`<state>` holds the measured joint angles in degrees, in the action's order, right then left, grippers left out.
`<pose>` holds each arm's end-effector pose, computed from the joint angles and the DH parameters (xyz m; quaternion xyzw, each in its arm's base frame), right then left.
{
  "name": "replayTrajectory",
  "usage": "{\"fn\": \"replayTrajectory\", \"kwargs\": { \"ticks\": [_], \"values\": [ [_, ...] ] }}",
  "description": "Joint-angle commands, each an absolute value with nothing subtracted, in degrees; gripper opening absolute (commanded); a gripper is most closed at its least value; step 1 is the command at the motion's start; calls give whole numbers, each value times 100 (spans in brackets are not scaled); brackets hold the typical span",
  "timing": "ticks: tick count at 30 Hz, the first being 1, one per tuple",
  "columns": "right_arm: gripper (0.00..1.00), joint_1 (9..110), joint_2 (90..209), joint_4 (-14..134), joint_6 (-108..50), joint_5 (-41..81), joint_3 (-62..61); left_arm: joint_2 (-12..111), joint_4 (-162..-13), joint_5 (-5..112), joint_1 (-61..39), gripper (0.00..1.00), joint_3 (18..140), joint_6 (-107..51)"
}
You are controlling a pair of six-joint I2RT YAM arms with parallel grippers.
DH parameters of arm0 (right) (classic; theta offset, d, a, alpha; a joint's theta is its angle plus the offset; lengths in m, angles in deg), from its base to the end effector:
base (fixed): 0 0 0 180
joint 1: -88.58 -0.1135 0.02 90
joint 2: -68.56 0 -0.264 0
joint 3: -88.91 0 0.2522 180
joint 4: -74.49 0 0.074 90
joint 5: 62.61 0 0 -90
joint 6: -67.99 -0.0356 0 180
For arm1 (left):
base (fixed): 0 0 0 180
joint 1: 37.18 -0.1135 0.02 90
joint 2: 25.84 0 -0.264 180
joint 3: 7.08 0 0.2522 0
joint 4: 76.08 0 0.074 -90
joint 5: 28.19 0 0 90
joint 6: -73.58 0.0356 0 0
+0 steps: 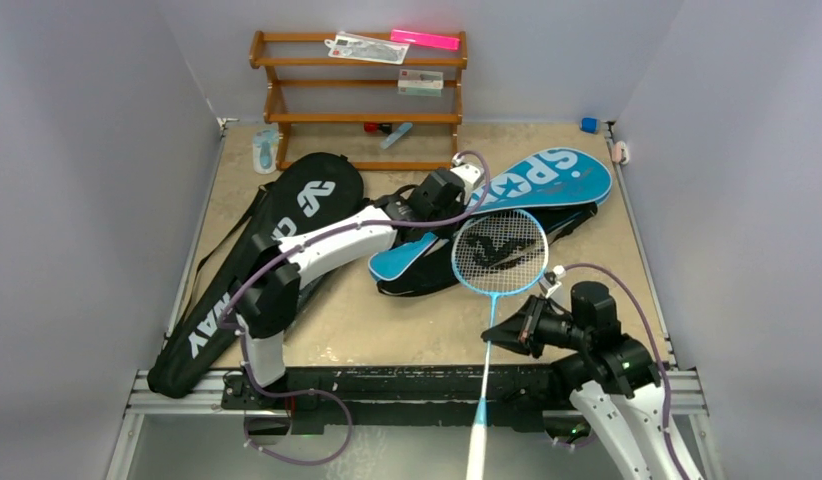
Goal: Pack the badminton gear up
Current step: Place the racket in the racket bag.
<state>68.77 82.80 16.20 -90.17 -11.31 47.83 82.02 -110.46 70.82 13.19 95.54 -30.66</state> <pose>0.0639 0.0467 0.2392 0.1892 0.8172 0.5284 0.1313 0.2825 -0.3324 0.2721 0.2480 0.8680 -0.1667 0.3966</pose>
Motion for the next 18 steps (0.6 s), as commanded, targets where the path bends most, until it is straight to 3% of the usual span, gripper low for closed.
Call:
{"fn": "replayTrajectory", "kwargs": {
  "ticks": [1, 18],
  "values": [
    [0, 6888, 8798, 3108, -9533, -901, 4639, 7388, -10550, 6488, 1318, 0, 9107, -3316],
    [0, 6884, 11094, 4570, -9185, 144, 4086, 6341, -10848, 5414, 1632, 0, 8213, -3372]
  ]
}}
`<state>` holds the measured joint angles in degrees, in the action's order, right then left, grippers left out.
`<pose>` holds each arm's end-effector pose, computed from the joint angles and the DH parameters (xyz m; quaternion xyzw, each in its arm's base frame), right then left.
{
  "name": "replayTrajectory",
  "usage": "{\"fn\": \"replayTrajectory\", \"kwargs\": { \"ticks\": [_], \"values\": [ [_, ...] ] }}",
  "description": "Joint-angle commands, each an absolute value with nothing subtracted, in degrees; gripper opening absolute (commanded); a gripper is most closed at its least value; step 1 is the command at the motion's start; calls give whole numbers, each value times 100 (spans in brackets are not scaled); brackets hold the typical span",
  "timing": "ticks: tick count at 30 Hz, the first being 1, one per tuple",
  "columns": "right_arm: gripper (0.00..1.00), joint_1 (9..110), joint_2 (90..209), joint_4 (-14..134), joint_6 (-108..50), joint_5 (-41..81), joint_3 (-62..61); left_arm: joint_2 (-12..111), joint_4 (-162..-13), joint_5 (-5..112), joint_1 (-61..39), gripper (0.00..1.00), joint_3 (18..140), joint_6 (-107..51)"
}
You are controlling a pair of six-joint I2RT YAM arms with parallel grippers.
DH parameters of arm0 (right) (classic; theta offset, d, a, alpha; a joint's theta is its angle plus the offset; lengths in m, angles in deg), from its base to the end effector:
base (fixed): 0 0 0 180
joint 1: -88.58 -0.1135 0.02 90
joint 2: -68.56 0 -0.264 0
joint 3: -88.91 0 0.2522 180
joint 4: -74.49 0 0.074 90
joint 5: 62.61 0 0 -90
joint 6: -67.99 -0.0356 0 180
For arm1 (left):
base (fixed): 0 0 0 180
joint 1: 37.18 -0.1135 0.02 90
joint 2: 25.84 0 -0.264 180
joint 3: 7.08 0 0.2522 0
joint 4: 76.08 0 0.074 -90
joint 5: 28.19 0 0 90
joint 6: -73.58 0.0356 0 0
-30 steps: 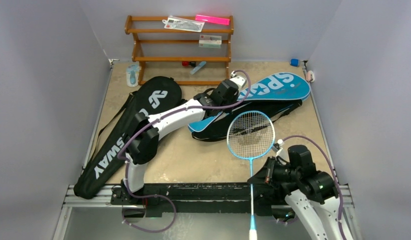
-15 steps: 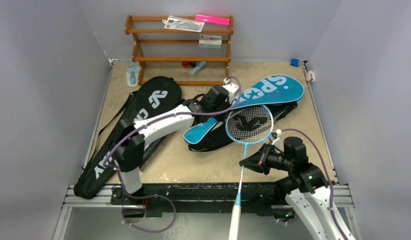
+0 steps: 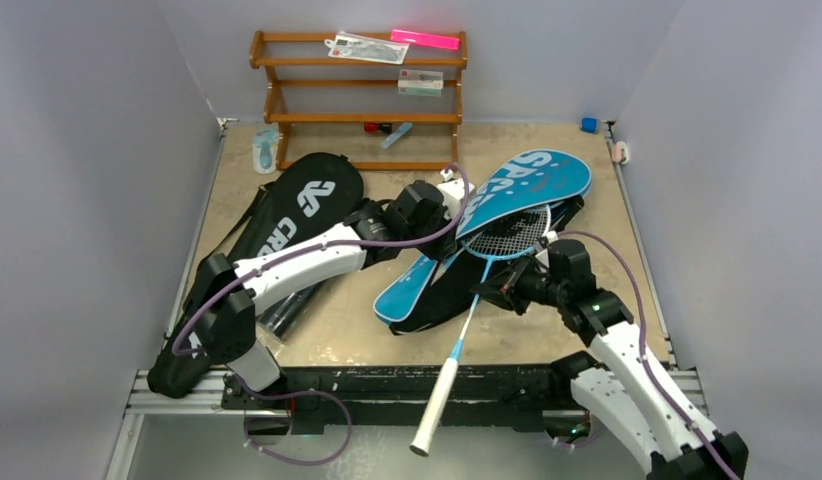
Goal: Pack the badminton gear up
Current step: Place the racket in the racket bag.
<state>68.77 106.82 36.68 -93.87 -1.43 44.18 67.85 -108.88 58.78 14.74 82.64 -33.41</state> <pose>0.1383 0.0680 0.2507 0.2609 0.8123 0.4915 0.1749 0.2306 -0.2974 0.2939 0.2795 0.8490 -0.2729 0.3559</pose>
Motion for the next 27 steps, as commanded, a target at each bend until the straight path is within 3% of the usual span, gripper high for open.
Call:
{"fn": "replayTrajectory", "kwargs": {
  "ticks": [1, 27],
  "values": [
    [0, 6885, 11250, 4709, -9157, 135, 4064, 6295, -10899, 5374, 1657, 0, 8191, -3351],
    [0, 7333, 14245, 6927, -8330, 1380, 3448, 5616, -11804, 4243, 2328, 0, 7752, -2988]
  ]
}}
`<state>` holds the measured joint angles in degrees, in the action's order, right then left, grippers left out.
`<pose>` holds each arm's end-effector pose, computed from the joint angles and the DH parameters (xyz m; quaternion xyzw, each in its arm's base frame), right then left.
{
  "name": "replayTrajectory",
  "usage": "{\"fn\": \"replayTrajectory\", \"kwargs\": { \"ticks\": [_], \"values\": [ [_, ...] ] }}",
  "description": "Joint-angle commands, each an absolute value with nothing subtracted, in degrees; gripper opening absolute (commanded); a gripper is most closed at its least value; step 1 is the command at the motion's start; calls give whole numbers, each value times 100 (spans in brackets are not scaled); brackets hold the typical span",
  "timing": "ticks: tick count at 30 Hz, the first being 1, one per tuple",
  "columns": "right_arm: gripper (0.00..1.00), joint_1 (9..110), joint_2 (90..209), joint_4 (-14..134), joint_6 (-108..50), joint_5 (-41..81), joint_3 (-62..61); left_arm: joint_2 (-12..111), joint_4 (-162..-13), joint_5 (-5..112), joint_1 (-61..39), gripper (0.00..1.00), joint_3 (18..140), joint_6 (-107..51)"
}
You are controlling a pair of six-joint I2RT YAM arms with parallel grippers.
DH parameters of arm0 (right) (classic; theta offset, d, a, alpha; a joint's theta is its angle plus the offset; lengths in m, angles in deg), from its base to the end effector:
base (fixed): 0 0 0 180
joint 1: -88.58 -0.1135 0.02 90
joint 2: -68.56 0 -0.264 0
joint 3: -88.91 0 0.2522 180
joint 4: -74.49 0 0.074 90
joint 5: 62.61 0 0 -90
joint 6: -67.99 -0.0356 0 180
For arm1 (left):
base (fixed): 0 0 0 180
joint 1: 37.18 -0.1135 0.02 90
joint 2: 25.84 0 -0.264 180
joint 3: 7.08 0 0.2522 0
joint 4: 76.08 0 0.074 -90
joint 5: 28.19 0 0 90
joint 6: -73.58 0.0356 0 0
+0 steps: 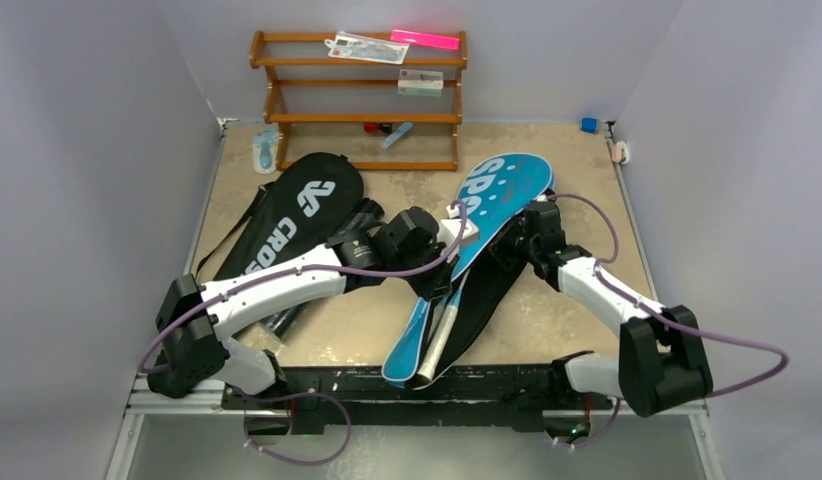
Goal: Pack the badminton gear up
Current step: Place the racket in the racket bag.
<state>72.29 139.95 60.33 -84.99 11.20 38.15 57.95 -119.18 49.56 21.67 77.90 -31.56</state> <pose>0.2474 0.0826 0.2131 0.2877 0.8314 0.3887 0.2737 0.1614 -0.2817 0.3085 0.3784 0.8266 -0.3216 0.2649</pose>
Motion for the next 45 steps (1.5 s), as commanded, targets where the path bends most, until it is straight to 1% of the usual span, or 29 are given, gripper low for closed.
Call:
{"fn": "replayTrajectory", "kwargs": {
  "ticks": [1, 6, 11, 16, 17, 20, 21, 22, 23, 25, 29, 31, 32, 34, 38, 42, 45],
  "values": [
    [0, 7337, 14329, 7008, -8313, 1397, 3431, 5663, -11809, 4175, 2355, 0, 7764, -2979],
    [0, 7381, 14617, 7137, -8143, 1824, 3322, 5915, -12166, 4206, 2477, 0, 7990, -2908],
    [0, 7380, 14783, 7536, -8087, 2050, 3451, 5995, -11943, 4135, 2487, 0, 8002, -2933],
    [24, 7373, 14862, 7804, -7734, 1660, 3560, 6333, -11804, 4662, 2479, 0, 8046, -2990],
    [27, 7375, 14855, 7750, -7725, 1613, 3599, 6422, -11733, 4783, 2466, 0, 8054, -3040],
    [29, 7376, 14862, 7414, -7744, 1439, 3678, 6660, -11415, 4811, 2323, 0, 8046, -3234],
    [37, 7379, 14862, 7369, -7751, 1358, 3708, 6733, -11335, 4749, 2246, 0, 8069, -3290],
    [45, 7378, 14844, 7335, -7725, 1280, 3728, 6819, -11272, 4692, 2179, 2, 8096, -3327],
    [49, 7375, 14814, 7286, -7659, 1197, 3753, 6892, -11254, 4684, 2118, 5, 8139, -3351],
    [53, 7376, 14683, 7158, -7509, 1072, 3774, 7027, -11298, 4771, 2003, 9, 8257, -3373],
    [53, 7390, 14205, 6596, -7113, 1203, 3885, 7160, -11440, 5095, 1919, 16, 8316, -3329],
    [55, 7403, 13927, 6367, -6868, 1401, 3993, 7204, -11460, 5223, 1916, 17, 8298, -3296],
    [56, 7428, 13762, 6229, -6783, 1528, 4053, 7225, -11468, 5326, 1901, 17, 8289, -3301],
    [56, 7536, 13553, 6094, -6608, 1613, 4164, 7234, -11519, 5561, 1884, 17, 8271, -3320],
    [56, 7998, 13229, 6015, -6402, 1332, 4442, 7077, -11623, 5714, 1780, 13, 8217, -3316],
    [57, 8692, 13264, 6057, -6282, 849, 4538, 6707, -11761, 5859, 1714, 10, 8062, -3159],
    [59, 8848, 13402, 6176, -6252, 539, 4472, 6494, -12072, 5994, 1716, 10, 7963, -2965]
  ]
}}
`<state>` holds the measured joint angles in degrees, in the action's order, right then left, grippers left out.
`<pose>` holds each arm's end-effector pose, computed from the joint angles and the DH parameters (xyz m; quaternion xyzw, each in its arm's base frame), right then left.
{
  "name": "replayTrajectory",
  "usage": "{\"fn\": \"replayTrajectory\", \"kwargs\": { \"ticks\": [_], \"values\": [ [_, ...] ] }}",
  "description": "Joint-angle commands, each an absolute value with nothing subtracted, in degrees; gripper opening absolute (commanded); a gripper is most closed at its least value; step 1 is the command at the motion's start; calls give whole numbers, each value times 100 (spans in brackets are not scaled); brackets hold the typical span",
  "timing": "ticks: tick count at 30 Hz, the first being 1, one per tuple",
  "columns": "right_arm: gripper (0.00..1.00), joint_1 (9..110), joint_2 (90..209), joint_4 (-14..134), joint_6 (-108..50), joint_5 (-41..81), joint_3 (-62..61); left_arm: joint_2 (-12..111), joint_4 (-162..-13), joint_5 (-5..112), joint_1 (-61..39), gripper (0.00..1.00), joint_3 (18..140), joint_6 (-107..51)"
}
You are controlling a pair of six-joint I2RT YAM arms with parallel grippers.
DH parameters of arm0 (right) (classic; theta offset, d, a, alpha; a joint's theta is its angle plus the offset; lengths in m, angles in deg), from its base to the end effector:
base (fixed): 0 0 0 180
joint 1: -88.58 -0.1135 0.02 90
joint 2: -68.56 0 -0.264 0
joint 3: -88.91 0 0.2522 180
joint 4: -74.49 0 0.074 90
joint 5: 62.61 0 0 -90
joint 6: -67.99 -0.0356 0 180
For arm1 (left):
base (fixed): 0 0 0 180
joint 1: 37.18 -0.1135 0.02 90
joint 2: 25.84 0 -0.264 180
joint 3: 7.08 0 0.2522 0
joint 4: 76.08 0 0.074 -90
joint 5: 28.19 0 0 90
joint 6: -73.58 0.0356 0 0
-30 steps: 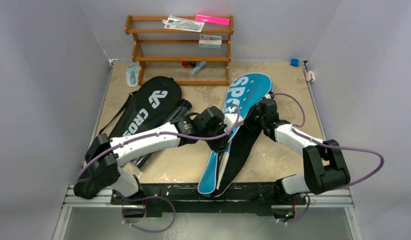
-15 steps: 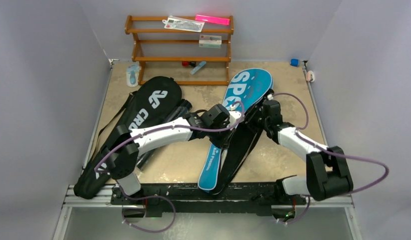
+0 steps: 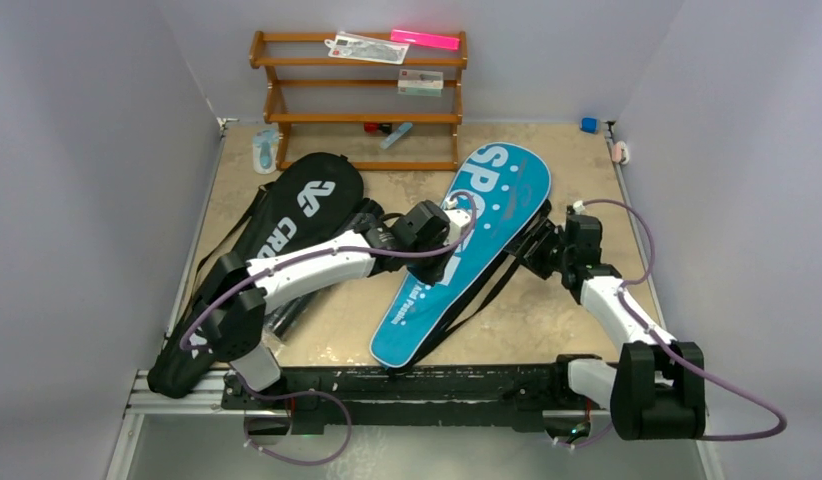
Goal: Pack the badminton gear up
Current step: Place the racket in the racket bag, then pick up the racket bag from the center of the board.
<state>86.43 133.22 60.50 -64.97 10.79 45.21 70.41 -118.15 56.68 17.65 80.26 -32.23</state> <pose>0.2306 0.0188 0.1999 0.2434 0.8457 0.2936 0.3732 0.2087 -0.3017 0.2518 0.3286 0.8826 -0.2273 0.2478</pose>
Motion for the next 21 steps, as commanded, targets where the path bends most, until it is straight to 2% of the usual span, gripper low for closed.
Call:
{"fn": "replayTrajectory", "kwargs": {
  "ticks": [1, 5, 6, 8, 9, 10, 12, 14, 17, 18, 21],
  "values": [
    [59, 8924, 13412, 6219, -6250, 484, 4459, 6439, -12189, 6101, 1714, 10, 7918, -2941],
    [63, 9079, 13330, 6247, -6292, 646, 4470, 6351, -12337, 6268, 1714, 11, 7643, -2912],
    [68, 9098, 13327, 6221, -6316, 737, 4454, 6336, -12278, 6144, 1714, 16, 7570, -2893],
    [75, 9133, 13349, 6114, -6398, 969, 4387, 6330, -12043, 5546, 1752, 37, 7437, -2823],
    [76, 9145, 13375, 6139, -6411, 1009, 4374, 6369, -11959, 5462, 1844, 46, 7431, -2772],
    [76, 9150, 13422, 6169, -6435, 1038, 4353, 6451, -11946, 5666, 2044, 53, 7491, -2681],
    [75, 9164, 13553, 6260, -6565, 1073, 4338, 6661, -11958, 6590, 2550, 60, 7689, -2513],
    [71, 9166, 13747, 6427, -6706, 976, 4342, 6935, -12047, 7084, 2820, 62, 7959, -2435],
    [55, 9175, 14087, 6856, -6831, 598, 4370, 7315, -12086, 7298, 2846, 61, 8318, -2459],
    [51, 9175, 14200, 7018, -6822, 440, 4371, 7421, -12053, 7319, 2847, 60, 8405, -2455],
    [50, 9174, 14531, 7103, -6861, 353, 4236, 7633, -11770, 7334, 2848, 50, 8516, -2378]
  ]
}}
